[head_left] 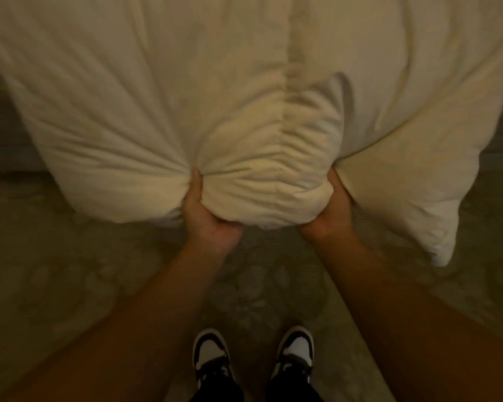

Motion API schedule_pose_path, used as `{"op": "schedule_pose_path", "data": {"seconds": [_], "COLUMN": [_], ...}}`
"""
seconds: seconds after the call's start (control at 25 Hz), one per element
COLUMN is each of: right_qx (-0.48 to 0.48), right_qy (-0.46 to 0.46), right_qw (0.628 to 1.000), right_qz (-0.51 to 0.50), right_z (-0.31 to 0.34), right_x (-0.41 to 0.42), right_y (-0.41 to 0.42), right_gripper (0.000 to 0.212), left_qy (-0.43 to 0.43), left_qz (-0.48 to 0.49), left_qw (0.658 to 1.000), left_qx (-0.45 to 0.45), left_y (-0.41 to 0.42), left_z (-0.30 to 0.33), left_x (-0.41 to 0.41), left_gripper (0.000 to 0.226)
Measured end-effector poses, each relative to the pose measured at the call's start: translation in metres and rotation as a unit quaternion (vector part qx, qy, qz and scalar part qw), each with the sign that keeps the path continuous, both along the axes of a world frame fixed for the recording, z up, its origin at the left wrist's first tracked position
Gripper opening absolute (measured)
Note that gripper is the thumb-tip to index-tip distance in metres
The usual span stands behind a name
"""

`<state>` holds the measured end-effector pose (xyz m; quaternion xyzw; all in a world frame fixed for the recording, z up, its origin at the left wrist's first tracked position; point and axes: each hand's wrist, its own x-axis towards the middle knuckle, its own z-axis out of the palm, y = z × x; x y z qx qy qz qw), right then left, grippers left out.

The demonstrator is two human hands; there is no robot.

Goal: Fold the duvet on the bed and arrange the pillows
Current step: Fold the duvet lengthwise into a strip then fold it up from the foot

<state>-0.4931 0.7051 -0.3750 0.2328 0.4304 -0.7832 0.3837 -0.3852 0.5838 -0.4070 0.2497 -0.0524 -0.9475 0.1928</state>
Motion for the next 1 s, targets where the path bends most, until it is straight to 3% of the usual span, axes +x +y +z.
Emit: {"op": "schedule_pose_path", "data": {"seconds": [0.12, 0.24, 0.36, 0.48, 0.52, 0.56, 0.64, 0.68, 0.76, 0.88, 0.92, 1.0], "right_qx": [0.019, -0.044, -0.044, 0.015, 0.045, 0.054, 0.043, 0.041, 0.049, 0.067, 0.071, 0.066], "right_qy": [-0.023, -0.021, 0.035, 0.101, 0.118, 0.122, 0.104, 0.091, 0.078, 0.074, 0.090, 0.132], "right_qw": [0.999, 0.996, 0.995, 0.992, 0.990, 0.989, 0.990, 0.990, 0.989, 0.987, 0.986, 0.982], "right_qz": [-0.020, -0.075, -0.082, -0.071, -0.061, -0.067, -0.091, -0.097, -0.113, -0.126, -0.120, -0.118], "right_z": [0.082, 0.205, 0.330, 0.389, 0.392, 0.392, 0.368, 0.357, 0.367, 0.392, 0.404, 0.436], "right_x": [0.029, 0.019, 0.003, 0.026, 0.043, 0.060, 0.072, 0.074, 0.083, 0.081, 0.076, 0.067], "right_y": [0.023, 0.036, 0.042, 0.078, 0.093, 0.111, 0.139, 0.147, 0.155, 0.158, 0.156, 0.148], "right_gripper": [0.052, 0.048, 0.046, 0.038, 0.036, 0.047, 0.090, 0.093, 0.079, 0.080, 0.082, 0.069], "left_qy": [-0.090, -0.180, -0.230, -0.261, -0.269, -0.274, -0.270, -0.259, -0.216, -0.239, -0.244, -0.278], "left_qz": [0.028, 0.092, 0.102, 0.087, 0.083, 0.088, 0.110, 0.137, 0.195, 0.161, 0.158, 0.125], "left_qw": [0.995, 0.979, 0.967, 0.959, 0.956, 0.955, 0.955, 0.956, 0.957, 0.957, 0.957, 0.951], "left_qx": [0.035, 0.010, -0.042, -0.073, -0.077, -0.073, -0.049, -0.032, 0.000, -0.009, -0.005, -0.047], "left_y": [0.018, 0.007, 0.004, 0.042, 0.061, 0.080, 0.108, 0.116, 0.116, 0.092, 0.079, 0.048], "left_z": [0.090, 0.204, 0.331, 0.411, 0.424, 0.432, 0.444, 0.448, 0.441, 0.432, 0.433, 0.453], "left_x": [0.032, 0.048, 0.034, 0.059, 0.078, 0.098, 0.125, 0.134, 0.149, 0.165, 0.163, 0.150], "left_gripper": [0.051, 0.042, 0.043, 0.031, 0.030, 0.035, 0.045, 0.047, 0.056, 0.075, 0.073, 0.046]}}
